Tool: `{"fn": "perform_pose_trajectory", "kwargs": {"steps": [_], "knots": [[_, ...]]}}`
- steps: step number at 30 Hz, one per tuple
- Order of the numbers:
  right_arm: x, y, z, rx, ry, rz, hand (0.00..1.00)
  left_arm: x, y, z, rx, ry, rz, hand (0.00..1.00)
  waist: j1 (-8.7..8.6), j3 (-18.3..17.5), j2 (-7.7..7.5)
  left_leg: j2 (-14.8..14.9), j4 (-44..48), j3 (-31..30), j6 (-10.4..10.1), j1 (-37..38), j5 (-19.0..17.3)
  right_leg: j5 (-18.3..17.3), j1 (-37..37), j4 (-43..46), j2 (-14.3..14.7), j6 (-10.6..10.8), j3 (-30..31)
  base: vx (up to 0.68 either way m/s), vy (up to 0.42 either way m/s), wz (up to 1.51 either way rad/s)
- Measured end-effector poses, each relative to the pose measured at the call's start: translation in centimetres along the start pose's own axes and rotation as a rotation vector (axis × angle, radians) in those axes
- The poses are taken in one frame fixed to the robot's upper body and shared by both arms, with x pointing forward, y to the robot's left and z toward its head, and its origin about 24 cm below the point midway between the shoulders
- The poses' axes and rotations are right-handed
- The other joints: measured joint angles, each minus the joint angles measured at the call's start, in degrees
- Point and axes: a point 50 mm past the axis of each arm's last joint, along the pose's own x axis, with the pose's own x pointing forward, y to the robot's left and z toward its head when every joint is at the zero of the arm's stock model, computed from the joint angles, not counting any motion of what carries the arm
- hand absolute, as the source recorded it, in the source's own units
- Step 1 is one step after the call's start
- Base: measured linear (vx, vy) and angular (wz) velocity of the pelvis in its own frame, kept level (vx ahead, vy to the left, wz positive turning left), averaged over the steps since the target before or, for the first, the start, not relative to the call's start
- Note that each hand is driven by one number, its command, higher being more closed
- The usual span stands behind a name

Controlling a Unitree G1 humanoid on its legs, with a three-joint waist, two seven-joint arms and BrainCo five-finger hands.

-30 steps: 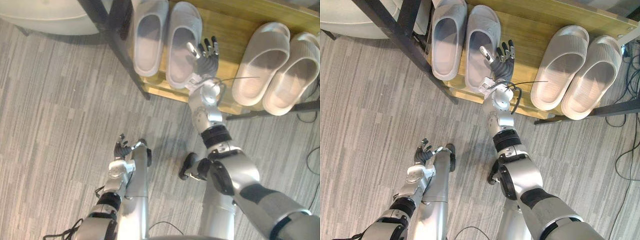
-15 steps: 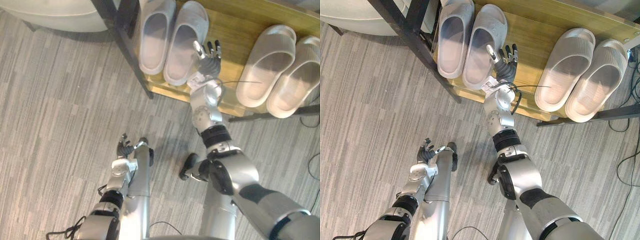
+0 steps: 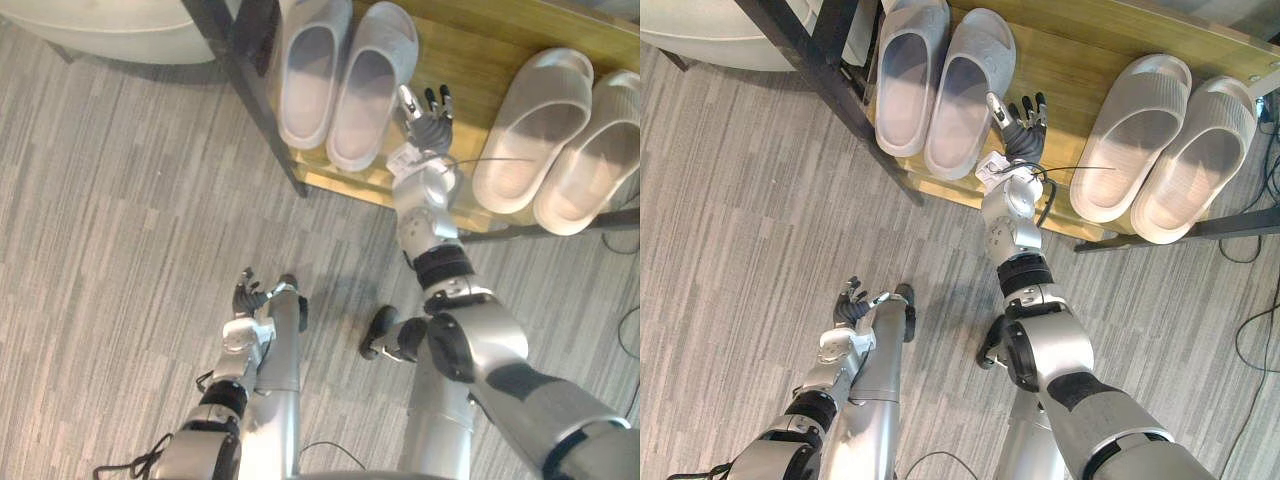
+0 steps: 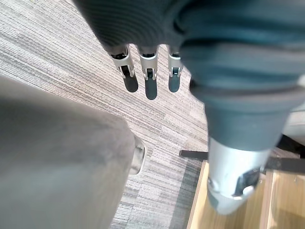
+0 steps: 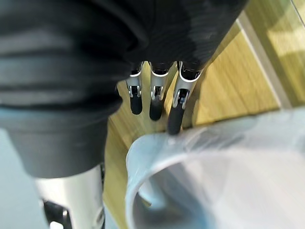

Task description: Organize the slippers on the shoe rack

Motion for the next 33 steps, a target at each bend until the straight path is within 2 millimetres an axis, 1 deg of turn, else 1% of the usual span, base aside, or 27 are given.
{"fn": "perform_pose_trajectory", "kwargs": {"steps": [4, 6, 7, 8, 10, 14, 15, 17, 18, 19, 20, 21, 23, 24, 25, 26, 27, 28, 29, 30, 31, 32, 33], "knots": [[0.3, -0.4, 0.6, -0.057, -0.026, -0.001, 0.0, 0.0, 0.4, -0.1, -0.011, 0.003, 0.01, 0.0, -0.11, 0.21, -0.07, 0.93, 0.0, 0.49, 0.02, 0.38, -0.01, 0.55, 0.09, -0.5, 0.71, -0.33, 0.25, -0.01, 0.029, -0.13], [0.2, -0.2, 1.1, -0.088, -0.056, 0.013, 0.0, 0.0, 0.8, -0.1, -0.014, 0.004, 0.019, 0.0, -0.72, 0.63, -0.24, 1.14, -0.01, 0.65, 0.01, 1.02, -0.01, 0.7, 0.55, -0.58, 0.95, -0.38, 0.49, -0.01, 0.026, -0.1], [-0.2, 0.1, 1.3, -0.129, -0.091, 0.048, 0.0, 0.0, 1.3, -0.2, -0.013, 0.006, 0.03, 0.0, -1.24, 1.82, -0.33, 1.95, -0.26, 1.58, 0.15, 3.08, -0.1, 0.65, 2.43, -0.92, 1.17, -0.29, 0.7, 0.0, 0.015, -0.08], [-0.3, 0.1, 1.3, -0.131, -0.092, 0.05, 0.0, 0.0, 1.4, -0.3, -0.013, 0.007, 0.029, 0.0, -1.27, 1.82, -0.33, 1.98, -0.3, 1.62, 0.17, 3.18, -0.11, 0.62, 2.51, -0.94, 1.17, -0.24, 0.71, 0.0, 0.008, -0.08], [-1.2, 0.2, 1.0, -0.183, -0.117, 0.091, 0.0, -0.5, 1.9, -1.1, -0.005, 0.024, 0.03, 0.0, -2.0, 1.86, -0.37, 2.31, -1.21, 2.17, 0.26, 5.36, -0.17, 0.54, 4.46, -2.02, 1.33, 0.05, 0.74, 0.01, 0.007, -0.07], [-3.4, -1.0, -0.3, -0.28, -0.144, 0.143, 0.0, -1.8, 3.0, -3.3, 0.01, 0.086, 0.035, 0.0, -3.03, 1.96, -0.53, 2.71, -3.89, 3.16, 0.53, 11.94, -0.33, 0.63, 10.93, -4.86, 1.74, 0.22, 0.69, 0.04, 0.011, -0.01], [-4.3, -1.4, -0.8, -0.3, -0.142, 0.164, 0.0, -2.2, 3.3, -4.1, 0.018, 0.107, 0.038, 0.0, -3.26, 1.95, -0.6, 2.72, -4.94, 3.48, 0.54, 14.39, -0.33, 0.65, 13.25, -5.95, 1.81, 0.26, 0.62, 0.06, 0.012, 0.03], [-5.5, -1.8, -1.4, -0.326, -0.142, 0.198, 0.0, -2.7, 3.6, -4.9, 0.03, 0.129, 0.035, 0.0, -3.55, 1.94, -0.64, 2.79, -6.34, 3.66, 0.55, 17.21, -0.34, 0.76, 16.19, -7.38, 1.99, 0.44, 0.38, 0.07, 0.012, 0.06], [-6.7, -2.3, -2.0, -0.345, -0.132, 0.224, 0.0, -3.0, 3.8, -5.3, 0.049, 0.144, 0.025, 0.0, -3.72, 1.87, -0.81, 2.91, -8.06, 4.23, 0.59, 20.36, -0.36, 1.02, 19.26, -8.92, 1.97, 0.25, 0.07, 0.07, 0.011, 0.08], [-7.4, -2.4, -2.4, -0.363, -0.126, 0.244, 0.0, -3.2, 3.8, -5.7, 0.061, 0.155, 0.019, 0.0, -3.76, 1.79, -0.95, 3.04, -8.85, 4.71, 0.67, 21.96, -0.3, 1.26, 20.72, -9.65, 1.96, 0.12, 0.07, 0.07, 0.02, 0.06], [-8.2, -2.8, -2.8, -0.385, -0.119, 0.264, 0.0, -3.6, 3.9, -6.2, 0.079, 0.171, 0.013, 0.0, -3.86, 1.64, -1.17, 3.12, -10.1, 5.29, 0.68, 24.39, -0.3, 1.37, 23.13, -10.84, 1.97, 0.32, 0.08, 0.08, 0.033, 0.02], [-9.5, -3.1, -3.5, -0.414, -0.105, 0.296, 0.0, -4.3, 4.3, -7.1, 0.093, 0.199, 0.011, 0.0, -4.17, 1.36, -1.59, 3.13, -12.17, 6.04, 0.86, 28.03, -0.19, 1.67, 26.55, -12.93, 1.99, 0.8, 0.07, 0.09, 0.043, 0.01], [-11.0, -3.6, -4.3, -0.442, -0.085, 0.324, 0.0, -5.0, 4.7, -8.0, 0.099, 0.225, 0.008, 0.0, -4.61, 0.01, -2.3, 3.22, -14.72, 7.22, 1.35, 31.43, 0.13, 2.25, 29.84, -15.61, 2.03, 1.34, 0.04, 0.1, 0.06, 0.02], [-12.1, -4.3, -5.0, -0.465, -0.059, 0.337, 0.0, -5.6, 4.9, -8.7, 0.114, 0.246, 0.006, 0.0, -5.18, -1.11, -2.88, 3.48, -16.89, 8.38, 1.78, 34.24, 0.48, 2.93, 32.5, -18.04, 2.11, 1.73, -0.08, 0.12, 0.087, 0.02], [-12.6, -4.7, -5.3, -0.475, -0.044, 0.337, 0.0, -5.9, 4.9, -8.9, 0.121, 0.255, 0.0, 0.0, -5.36, -1.49, -3.01, 3.56, -17.89, 8.88, 1.91, 35.63, 0.66, 3.29, 34.02, -19.19, 2.15, 2.11, -0.19, 0.11, 0.083, 0.03], [-13.5, -5.6, -6.0, -0.496, -0.01, 0.332, 0.0, -6.3, 4.9, -9.5, 0.132, 0.272, -0.013, 0.0, -5.57, -2.55, -3.3, 3.55, -19.67, 9.66, 2.19, 37.77, 0.96, 3.88, 36.2, -21.39, 2.19, 2.59, -0.32, 0.1, 0.093, 0.01], [-14.3, -6.6, -6.7, -0.517, 0.029, 0.322, 0.0, -6.7, 4.7, -10.0, 0.146, 0.288, -0.03, 0.0, -5.85, -3.62, -3.66, 3.47, -21.68, 10.55, 2.47, 39.87, 1.34, 4.64, 38.22, -23.68, 2.24, 2.98, -0.32, 0.14, 0.121, -0.06], [-15.9, -8.3, -7.8, -0.56, 0.097, 0.305, 0.0, -7.4, 4.1, -10.7, 0.183, 0.314, -0.08, 0.0, -5.88, -5.38, -4.29, 3.28, -25.67, 12.18, 2.94, 43.7, 2.34, 6.27, 41.7, -28.06, 2.49, 3.7, -0.14, 0.12, 0.102, -0.08], [-16.1, -8.5, -7.9, -0.564, 0.106, 0.303, 0.0, -7.5, 4.0, -10.8, 0.186, 0.317, -0.087, 0.0, -5.88, -5.61, -4.35, 3.21, -26.13, 12.36, 3.01, 44.12, 2.46, 6.44, 42.09, -28.61, 2.51, 3.72, -0.14, 0.11, 0.099, -0.12], [-17.0, -9.6, -8.7, -0.593, 0.156, 0.3, 0.0, -7.9, 3.7, -11.3, 0.204, 0.334, -0.117, 0.0, -5.93, -6.77, -4.85, 2.79, -28.81, 13.12, 3.12, 46.1, 3.27, 7.64, 43.57, -31.32, 2.62, 4.06, 0.11, 0.09, 0.066, -0.11], [-18.1, -11.4, -10.0, -0.645, 0.244, 0.283, 0.0, -8.4, 3.3, -12.0, 0.237, 0.363, -0.16, 0.0, -6.34, -8.16, -5.09, 2.29, -32.66, 14.04, 3.37, 48.84, 4.62, 9.49, 46.2, -35.68, 2.93, 4.64, 0.18, 0.12, 0.088, -0.12], [-18.5, -12.1, -10.6, -0.667, 0.279, 0.272, 0.0, -8.6, 3.3, -12.3, 0.245, 0.373, -0.168, 0.0, -6.53, -8.62, -5.09, 2.08, -34.03, 14.28, 3.47, 49.71, 5.15, 10.15, 46.94, -37.1, 3.03, 4.85, 0.18, 0.14, 0.102, -0.06], [-19.6, -14.2, -12.0, -0.719, 0.388, 0.241, 0.0, -9.0, 3.1, -12.9, 0.266, 0.403, -0.19, 0.0, -7.34, -9.6, -5.1, 1.14, -38.48, 14.65, 3.79, 52.31, 6.97, 12.14, 49.26, -41.47, 3.16, 5.35, 0.14, 0.12, 0.089, -0.03]]}}
